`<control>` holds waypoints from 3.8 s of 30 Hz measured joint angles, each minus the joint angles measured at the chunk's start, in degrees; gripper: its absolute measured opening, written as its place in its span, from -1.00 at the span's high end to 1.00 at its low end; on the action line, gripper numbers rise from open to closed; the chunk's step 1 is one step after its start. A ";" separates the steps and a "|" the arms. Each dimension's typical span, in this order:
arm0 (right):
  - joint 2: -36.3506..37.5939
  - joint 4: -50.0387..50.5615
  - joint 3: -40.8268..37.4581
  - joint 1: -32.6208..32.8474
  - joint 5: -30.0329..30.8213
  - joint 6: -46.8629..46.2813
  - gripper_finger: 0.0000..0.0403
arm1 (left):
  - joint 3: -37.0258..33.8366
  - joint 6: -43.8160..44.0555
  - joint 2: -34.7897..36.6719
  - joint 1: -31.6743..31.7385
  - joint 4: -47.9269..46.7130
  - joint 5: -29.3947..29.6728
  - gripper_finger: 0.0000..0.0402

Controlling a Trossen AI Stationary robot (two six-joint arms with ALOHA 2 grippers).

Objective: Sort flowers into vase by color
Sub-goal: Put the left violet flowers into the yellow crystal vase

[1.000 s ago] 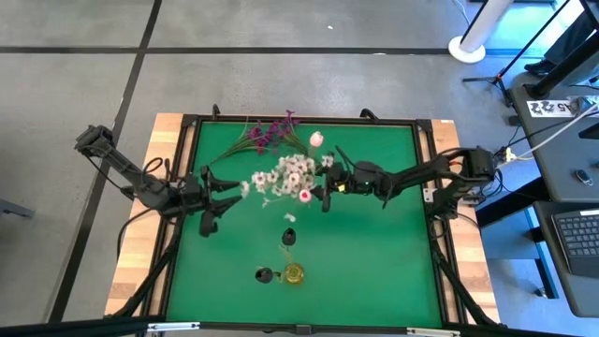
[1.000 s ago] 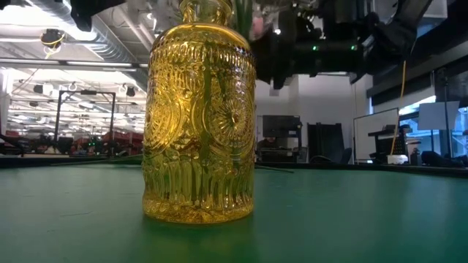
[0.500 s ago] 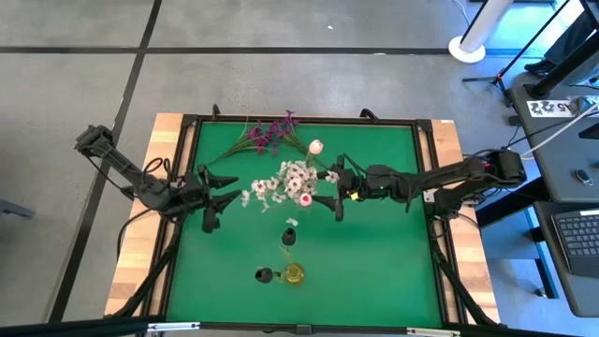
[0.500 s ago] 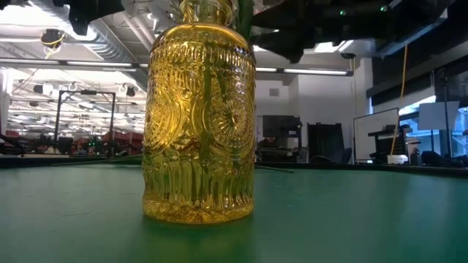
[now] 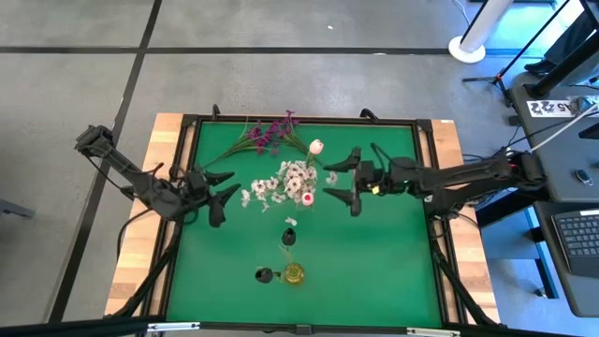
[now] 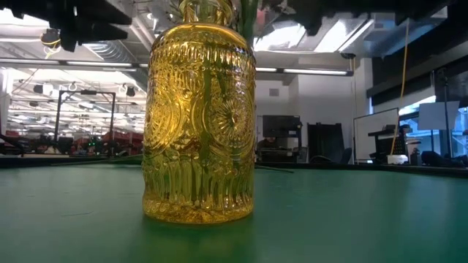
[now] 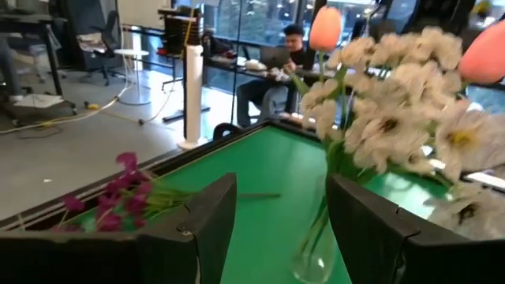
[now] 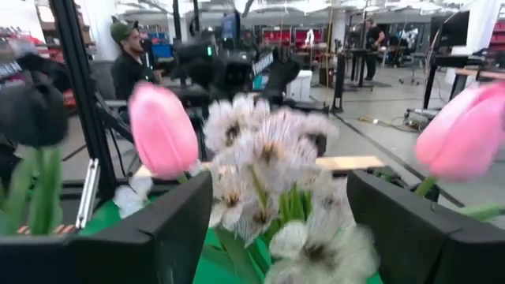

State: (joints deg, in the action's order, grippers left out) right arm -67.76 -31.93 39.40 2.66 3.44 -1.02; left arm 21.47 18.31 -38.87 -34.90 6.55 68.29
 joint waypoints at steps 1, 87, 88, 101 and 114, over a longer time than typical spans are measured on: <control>1.46 1.21 0.00 0.00 -0.15 0.00 -0.45 | 0.00 1.12 0.00 -0.02 -1.17 -0.07 0.04; 9.06 9.45 -0.02 0.00 -3.06 -2.06 -0.45 | 22.47 1.74 -27.49 77.66 -48.35 -66.03 0.98; 9.06 9.08 -0.02 0.00 -3.06 -2.06 -0.45 | 22.47 2.57 -24.70 77.41 -48.31 -66.84 0.98; 9.06 3.83 -0.02 0.00 -3.05 -2.17 -0.45 | 22.62 15.07 7.75 64.20 -24.60 -77.96 0.99; 3.86 -14.53 -0.02 0.00 -10.10 -7.87 -0.45 | 22.71 11.74 4.25 42.92 -4.00 -72.10 0.99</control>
State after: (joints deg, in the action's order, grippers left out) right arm -63.90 -46.47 39.38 2.66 -6.66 -8.89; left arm 44.18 30.05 -34.62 8.03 2.55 -3.81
